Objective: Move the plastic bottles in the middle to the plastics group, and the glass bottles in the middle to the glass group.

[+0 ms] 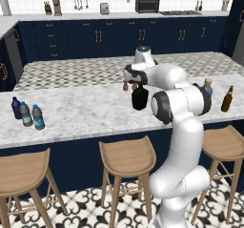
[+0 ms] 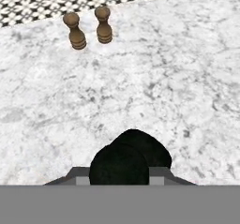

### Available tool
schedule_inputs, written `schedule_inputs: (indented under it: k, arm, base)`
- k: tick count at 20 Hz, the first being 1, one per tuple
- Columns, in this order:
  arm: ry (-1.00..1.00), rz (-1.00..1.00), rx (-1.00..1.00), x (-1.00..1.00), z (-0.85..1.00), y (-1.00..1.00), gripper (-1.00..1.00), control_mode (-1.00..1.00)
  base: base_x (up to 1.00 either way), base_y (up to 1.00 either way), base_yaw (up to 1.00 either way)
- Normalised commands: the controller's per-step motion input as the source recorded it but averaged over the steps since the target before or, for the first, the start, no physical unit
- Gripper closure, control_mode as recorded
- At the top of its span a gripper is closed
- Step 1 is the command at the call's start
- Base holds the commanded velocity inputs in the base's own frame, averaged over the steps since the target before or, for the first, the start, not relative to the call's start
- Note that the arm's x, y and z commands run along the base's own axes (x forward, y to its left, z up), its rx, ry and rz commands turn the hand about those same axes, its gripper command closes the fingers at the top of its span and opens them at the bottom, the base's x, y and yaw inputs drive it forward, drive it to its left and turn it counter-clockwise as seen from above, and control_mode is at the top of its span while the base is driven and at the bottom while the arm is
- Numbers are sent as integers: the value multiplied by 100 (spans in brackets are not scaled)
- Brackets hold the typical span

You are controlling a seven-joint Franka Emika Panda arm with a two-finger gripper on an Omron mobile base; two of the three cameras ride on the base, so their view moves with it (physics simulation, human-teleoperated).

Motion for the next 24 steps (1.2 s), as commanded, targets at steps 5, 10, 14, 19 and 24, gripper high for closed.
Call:
schedule_inputs:
  k: [5, 10, 14, 19, 24]
  arm:
    - [-5, -8, 1, -55, 0, -72, 100, -100]
    - [-13, 1, 1, -19, 9, -79, 100, -100]
    - [-1, 9, 0, -1, 49, -67, 100, -100]
    - [4, 7, 0, 16, 25, -53, 100, -100]
    - [15, 0, 0, 18, -1, -31, 100, -100]
  base:
    - [0, 0, 0]
    - [0, 0, 0]
    - [0, 0, 0]
    - [0, 0, 0]
    - [0, 0, 0]
